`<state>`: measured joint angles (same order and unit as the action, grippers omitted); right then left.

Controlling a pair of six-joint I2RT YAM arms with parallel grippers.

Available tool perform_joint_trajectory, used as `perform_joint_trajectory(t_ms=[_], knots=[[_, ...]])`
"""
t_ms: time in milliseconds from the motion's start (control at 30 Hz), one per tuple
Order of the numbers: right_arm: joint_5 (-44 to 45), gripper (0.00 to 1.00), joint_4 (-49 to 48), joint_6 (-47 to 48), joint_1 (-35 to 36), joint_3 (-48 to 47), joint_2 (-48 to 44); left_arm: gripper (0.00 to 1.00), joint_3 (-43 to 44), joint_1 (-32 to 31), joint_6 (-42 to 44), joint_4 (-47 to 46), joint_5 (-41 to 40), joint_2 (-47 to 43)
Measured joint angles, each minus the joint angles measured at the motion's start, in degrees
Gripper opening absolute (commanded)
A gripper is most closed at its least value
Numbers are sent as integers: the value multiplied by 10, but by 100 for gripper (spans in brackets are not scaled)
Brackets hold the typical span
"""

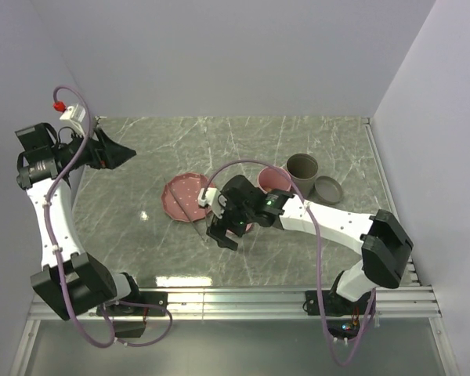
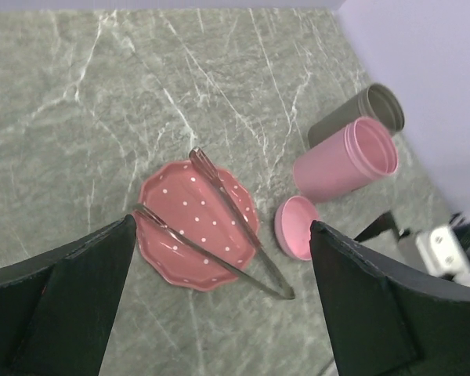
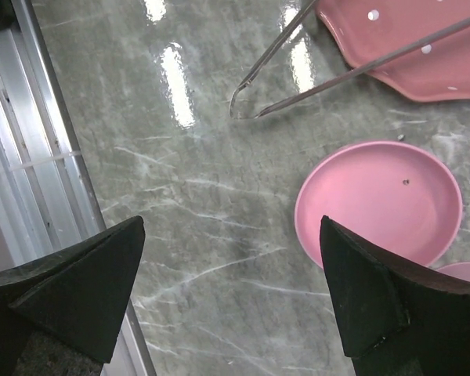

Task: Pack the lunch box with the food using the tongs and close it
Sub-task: Pick up the lid of the lunch box with the left arm

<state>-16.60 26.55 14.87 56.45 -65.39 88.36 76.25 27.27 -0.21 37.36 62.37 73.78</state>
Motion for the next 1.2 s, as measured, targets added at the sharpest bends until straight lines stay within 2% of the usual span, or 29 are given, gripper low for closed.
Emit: perform_joint_trajectory(t_ms=[133, 300, 367, 500, 633, 733, 867, 1033, 1200], knots=[[-16, 100, 3, -1, -19, 0, -14, 96, -16, -28, 94, 14, 7, -30], [-43, 100, 18, -8, -73, 0, -70, 92, -35, -155, 315, 73, -20, -44], [-52, 100, 25, -13, -97, 0, -106, 92, -73, -209, 403, 95, -32, -47], [-78, 100, 30, -21, -164, -1, -178, 88, -163, -263, 520, 107, -58, -60], [-101, 100, 31, -37, -267, -1, -236, 85, -213, -341, 583, 85, -108, -85], [-117, 100, 32, -57, -324, -1, -256, 80, -219, -458, 632, 57, -182, -89], [-167, 100, 38, -90, -407, -4, -259, 70, -187, -592, 684, 77, -271, -12], [-229, 100, 57, -125, -534, -15, -245, 64, -120, -667, 700, 96, -342, 104], [-263, 100, 73, -137, -558, -15, -248, 59, -83, -702, 720, 101, -392, 158]])
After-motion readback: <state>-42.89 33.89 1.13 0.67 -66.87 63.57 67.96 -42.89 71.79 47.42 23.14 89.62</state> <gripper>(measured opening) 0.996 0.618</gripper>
